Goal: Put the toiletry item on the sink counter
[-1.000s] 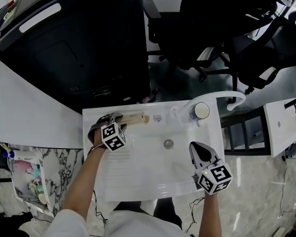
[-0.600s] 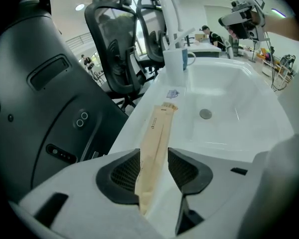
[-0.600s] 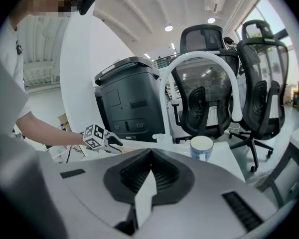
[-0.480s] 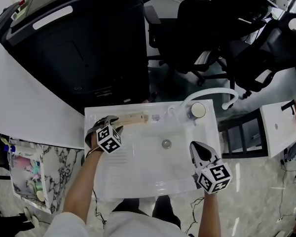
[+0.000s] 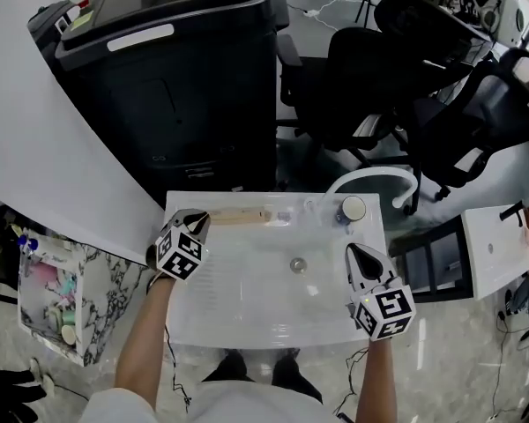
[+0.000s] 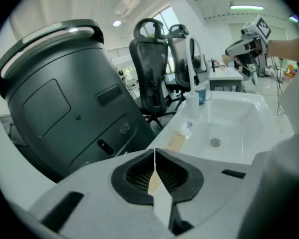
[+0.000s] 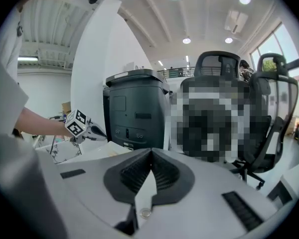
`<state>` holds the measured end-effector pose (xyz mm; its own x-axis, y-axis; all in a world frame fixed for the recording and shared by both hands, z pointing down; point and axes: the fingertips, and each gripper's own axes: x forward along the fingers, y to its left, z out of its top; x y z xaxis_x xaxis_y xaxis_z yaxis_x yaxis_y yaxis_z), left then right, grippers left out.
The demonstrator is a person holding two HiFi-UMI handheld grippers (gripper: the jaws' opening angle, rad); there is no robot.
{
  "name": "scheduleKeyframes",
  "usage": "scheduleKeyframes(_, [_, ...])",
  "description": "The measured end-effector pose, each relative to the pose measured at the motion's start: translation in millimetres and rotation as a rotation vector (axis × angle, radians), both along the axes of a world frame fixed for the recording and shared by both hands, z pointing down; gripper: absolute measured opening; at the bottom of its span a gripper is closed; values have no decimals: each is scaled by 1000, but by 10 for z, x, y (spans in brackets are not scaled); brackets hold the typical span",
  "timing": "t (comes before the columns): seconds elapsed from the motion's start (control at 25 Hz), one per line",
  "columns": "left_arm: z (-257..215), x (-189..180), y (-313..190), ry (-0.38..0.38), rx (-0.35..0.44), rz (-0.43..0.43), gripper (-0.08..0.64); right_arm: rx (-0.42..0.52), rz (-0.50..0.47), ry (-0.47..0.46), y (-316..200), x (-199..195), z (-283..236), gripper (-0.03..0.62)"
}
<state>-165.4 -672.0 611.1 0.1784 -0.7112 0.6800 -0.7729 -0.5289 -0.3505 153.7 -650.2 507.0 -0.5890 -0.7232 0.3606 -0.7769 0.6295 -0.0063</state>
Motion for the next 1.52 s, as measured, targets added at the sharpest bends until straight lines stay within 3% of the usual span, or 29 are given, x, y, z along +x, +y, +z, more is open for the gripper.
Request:
scheduleKeyframes(0.16, [-381,-12,186,187,60,-85,11,40,-26,1,-7,-74,-200,-3])
scheduleKeyframes(0.28, [-695,-64,329,267,113,-129,11,74,-50,9,4,-184,-369,-3])
scheduleKeyframes(0.76, [-1947,-148,788,327,395,-174,11,212,-116,0,72,-552,-1102,-3])
scheduleKeyframes(1.2, [-2512,-129,1088,311,540,-153,11,313,-174,18,258,-760,-1470,-3])
scheduleKeyframes(1.52, [-2731,-33,1300,300,589,-138,11,345,-191,-3,435,-812,-1619,-3])
